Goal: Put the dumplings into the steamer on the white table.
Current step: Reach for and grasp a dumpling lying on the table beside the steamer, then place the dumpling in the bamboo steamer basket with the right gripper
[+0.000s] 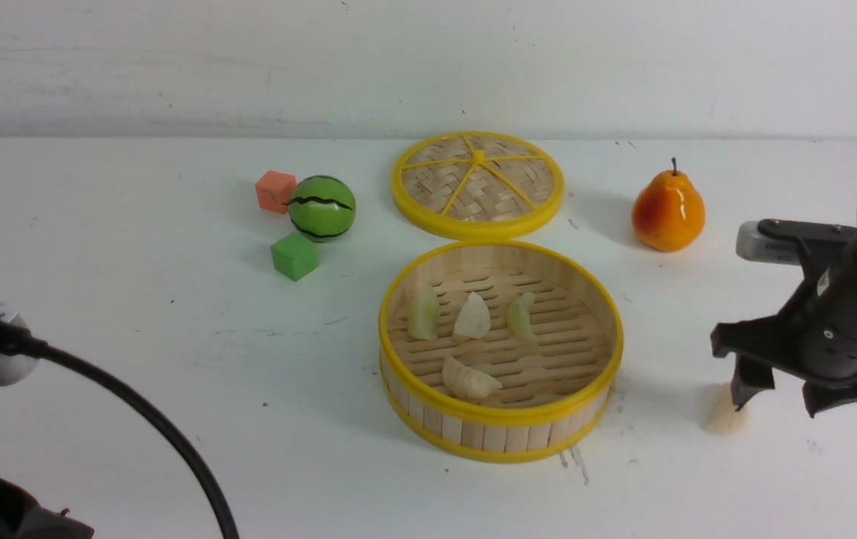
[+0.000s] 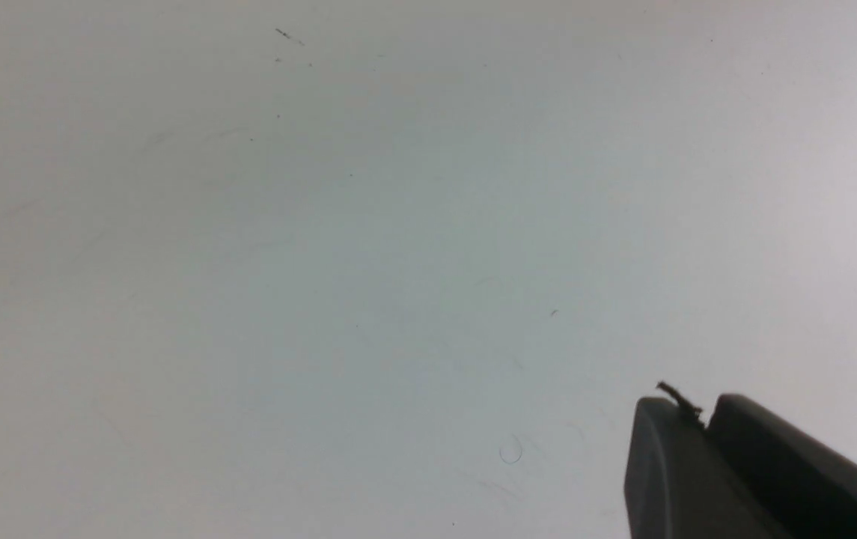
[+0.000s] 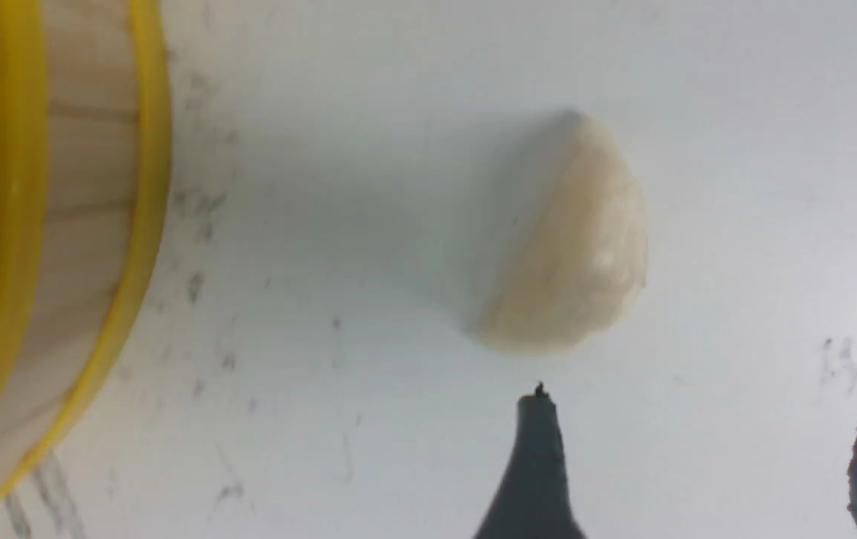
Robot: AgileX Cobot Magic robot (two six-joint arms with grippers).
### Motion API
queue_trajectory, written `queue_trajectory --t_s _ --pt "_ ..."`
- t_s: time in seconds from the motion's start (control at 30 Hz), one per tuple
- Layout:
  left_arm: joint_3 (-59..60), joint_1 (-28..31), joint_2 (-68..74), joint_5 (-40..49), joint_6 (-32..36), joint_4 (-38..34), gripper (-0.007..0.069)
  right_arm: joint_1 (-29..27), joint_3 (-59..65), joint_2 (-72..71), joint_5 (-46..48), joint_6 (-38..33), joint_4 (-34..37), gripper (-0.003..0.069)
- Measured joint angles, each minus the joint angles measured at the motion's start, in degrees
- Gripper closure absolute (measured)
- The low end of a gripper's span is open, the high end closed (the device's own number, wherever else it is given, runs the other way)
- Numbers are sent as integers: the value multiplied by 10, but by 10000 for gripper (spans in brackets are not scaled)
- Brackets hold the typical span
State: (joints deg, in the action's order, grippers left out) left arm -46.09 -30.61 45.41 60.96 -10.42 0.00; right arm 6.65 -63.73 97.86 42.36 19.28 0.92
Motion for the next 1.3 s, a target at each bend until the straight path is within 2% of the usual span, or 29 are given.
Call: queue_trajectory --t_s 0.23,0.43,0.57,0.7,0.83,0.9,0.93,0.97,1.0,1.07,1.17,1.3 --pt "0 0 0 -4 0 7 555 -4 1 47 -67 14 25 135" --pt "0 0 0 -4 0 10 552 -4 2 75 -83 14 36 149" --pt "0 0 0 -4 0 11 549 -4 2 82 -85 11 35 240" --pt "0 0 0 -4 0 12 548 -4 0 81 -81 4 38 416" --pt "0 0 0 -4 0 16 546 -4 -11 74 -61 -39 44 424" --pt "0 0 0 -4 0 17 544 11 -43 57 -20 -104 55 423" --pt "0 0 0 -4 0 17 544 11 -43 57 -17 -104 55 423" --pt "0 0 0 -4 0 17 543 31 -70 44 8 -135 62 423" --pt "0 0 0 -4 0 17 542 34 -74 43 11 -141 62 423" --pt "0 0 0 -4 0 17 540 77 -122 31 46 -169 66 423" --pt "0 0 0 -4 0 17 537 140 -179 28 65 -193 68 423" --pt "0 0 0 -4 0 17 534 195 -211 37 58 -197 63 423"
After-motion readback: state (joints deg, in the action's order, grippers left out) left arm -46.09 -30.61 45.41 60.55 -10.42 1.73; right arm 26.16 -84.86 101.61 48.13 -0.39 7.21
